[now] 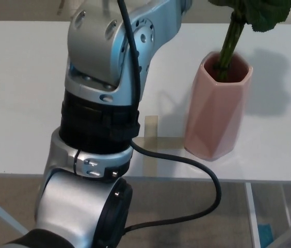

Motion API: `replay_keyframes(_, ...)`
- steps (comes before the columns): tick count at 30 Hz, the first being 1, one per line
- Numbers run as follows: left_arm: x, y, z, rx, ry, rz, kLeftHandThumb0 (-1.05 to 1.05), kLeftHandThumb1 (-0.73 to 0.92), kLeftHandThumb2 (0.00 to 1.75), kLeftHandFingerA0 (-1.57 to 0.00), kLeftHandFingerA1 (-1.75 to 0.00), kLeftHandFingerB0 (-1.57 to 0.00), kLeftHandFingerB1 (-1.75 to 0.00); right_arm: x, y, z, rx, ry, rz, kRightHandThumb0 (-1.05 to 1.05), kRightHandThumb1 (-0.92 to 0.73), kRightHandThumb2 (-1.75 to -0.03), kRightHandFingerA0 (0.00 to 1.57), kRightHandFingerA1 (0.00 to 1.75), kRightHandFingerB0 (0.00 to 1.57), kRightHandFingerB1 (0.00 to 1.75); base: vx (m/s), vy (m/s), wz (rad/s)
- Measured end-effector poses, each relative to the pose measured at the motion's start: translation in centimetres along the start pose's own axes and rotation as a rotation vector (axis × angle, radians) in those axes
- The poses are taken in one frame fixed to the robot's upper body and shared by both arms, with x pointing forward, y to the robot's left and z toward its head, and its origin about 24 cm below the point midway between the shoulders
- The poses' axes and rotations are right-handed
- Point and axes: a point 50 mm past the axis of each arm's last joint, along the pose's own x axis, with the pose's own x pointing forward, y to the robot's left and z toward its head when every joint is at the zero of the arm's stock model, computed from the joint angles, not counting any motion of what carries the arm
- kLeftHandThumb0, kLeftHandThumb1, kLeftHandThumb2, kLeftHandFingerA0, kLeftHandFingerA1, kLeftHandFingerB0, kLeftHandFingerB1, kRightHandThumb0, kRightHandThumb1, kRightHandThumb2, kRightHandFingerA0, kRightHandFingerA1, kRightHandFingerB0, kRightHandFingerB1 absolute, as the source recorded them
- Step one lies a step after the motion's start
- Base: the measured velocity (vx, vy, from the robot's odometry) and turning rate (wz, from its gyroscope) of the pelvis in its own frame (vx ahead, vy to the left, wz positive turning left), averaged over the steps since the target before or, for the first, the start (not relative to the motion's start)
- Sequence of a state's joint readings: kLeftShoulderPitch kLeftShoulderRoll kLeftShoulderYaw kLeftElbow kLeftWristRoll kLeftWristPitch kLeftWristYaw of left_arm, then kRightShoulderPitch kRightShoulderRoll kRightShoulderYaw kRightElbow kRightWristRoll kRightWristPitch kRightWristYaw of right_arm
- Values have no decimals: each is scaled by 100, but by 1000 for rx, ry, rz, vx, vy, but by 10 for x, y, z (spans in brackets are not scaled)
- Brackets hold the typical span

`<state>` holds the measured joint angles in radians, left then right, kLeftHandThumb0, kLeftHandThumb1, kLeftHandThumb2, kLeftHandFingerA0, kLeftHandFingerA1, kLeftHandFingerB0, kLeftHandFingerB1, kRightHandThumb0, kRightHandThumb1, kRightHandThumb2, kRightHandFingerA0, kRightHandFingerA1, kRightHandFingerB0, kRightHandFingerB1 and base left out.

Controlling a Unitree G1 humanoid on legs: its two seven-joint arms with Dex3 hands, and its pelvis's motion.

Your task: Use the left hand to pick up the rose and then lift and insert it into the pink vase.

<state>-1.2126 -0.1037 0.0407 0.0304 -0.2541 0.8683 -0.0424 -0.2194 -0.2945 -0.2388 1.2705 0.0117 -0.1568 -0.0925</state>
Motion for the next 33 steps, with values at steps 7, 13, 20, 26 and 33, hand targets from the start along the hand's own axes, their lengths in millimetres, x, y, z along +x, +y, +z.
replay_keyframes(7, 2, 2, -4, -4, 15, 11, -17, 83, 68, -98, -144, -80, -88, 0, 0, 0, 1, -1, -1, -21, -55, -55, 70, 51, 60, 47, 0, 0, 0)
replay_keyframes(13, 3, 2, -4, -5, 14, 17, -17, 84, 65, -99, -142, -81, -86, 0, 0, 1, 1, -2, 0, -21, -55, -55, 71, 52, 60, 47, 0, 0, 0)
replay_keyframes(20, 5, -3, -6, 3, 13, 11, -14, 84, 66, -95, -140, -83, -81, 0, 0, 2, 1, -6, 1, -21, -55, -56, 70, 52, 60, 47, 0, 0, 0)
replay_keyframes(26, 7, -3, -13, 12, 14, 14, -16, 84, 67, -97, -139, -84, -83, 1, 1, 4, 3, -11, 4, -21, -55, -56, 71, 52, 60, 47, 0, 0, 0)
replay_keyframes(33, 8, -2, -25, 19, 20, 17, -14, 81, 70, -98, -140, -81, -89, 1, 1, 5, 0, -14, 10, -20, -55, -55, 71, 52, 60, 47, 0, 0, 0)
